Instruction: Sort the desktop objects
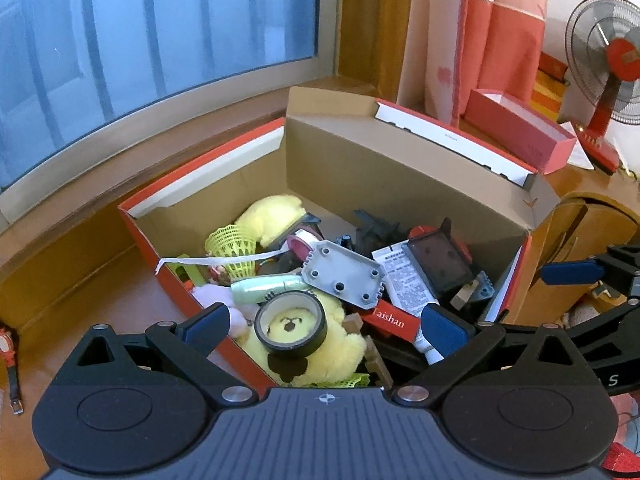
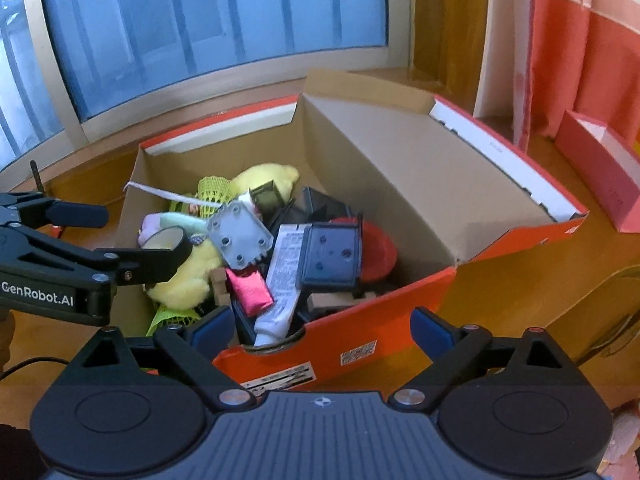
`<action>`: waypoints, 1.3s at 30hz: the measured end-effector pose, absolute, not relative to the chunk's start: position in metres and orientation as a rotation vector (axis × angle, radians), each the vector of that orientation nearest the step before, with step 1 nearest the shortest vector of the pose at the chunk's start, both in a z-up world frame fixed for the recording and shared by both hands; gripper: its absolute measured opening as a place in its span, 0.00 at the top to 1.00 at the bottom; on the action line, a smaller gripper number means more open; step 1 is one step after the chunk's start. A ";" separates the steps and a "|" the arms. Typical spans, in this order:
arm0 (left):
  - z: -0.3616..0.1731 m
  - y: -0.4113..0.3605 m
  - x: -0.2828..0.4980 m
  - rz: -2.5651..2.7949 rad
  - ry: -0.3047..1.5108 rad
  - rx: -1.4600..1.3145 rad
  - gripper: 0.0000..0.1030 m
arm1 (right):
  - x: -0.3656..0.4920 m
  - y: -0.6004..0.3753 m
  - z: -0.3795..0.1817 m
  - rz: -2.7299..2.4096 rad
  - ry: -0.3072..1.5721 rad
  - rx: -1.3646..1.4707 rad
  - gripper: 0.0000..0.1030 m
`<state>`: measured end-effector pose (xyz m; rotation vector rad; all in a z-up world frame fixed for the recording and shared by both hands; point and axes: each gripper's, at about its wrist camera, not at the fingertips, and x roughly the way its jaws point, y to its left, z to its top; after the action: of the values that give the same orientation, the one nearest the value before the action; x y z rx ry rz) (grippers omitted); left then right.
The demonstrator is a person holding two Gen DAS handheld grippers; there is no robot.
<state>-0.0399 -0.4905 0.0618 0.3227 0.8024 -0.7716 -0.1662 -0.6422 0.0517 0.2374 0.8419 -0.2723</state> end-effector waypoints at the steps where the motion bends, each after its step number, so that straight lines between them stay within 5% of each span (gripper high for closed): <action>1: 0.061 -0.491 -0.040 -0.771 0.804 0.325 0.00 | -0.165 -0.642 0.051 -0.270 0.848 0.239 0.07; 39: 0.047 -0.493 -0.036 -0.779 0.859 0.329 0.00 | -0.145 -0.649 0.033 -0.214 0.905 0.283 0.05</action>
<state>-0.0358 -0.4928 0.0475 0.3293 0.8589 -0.7791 -0.1453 -0.6495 0.0328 0.2833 0.9052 -0.2142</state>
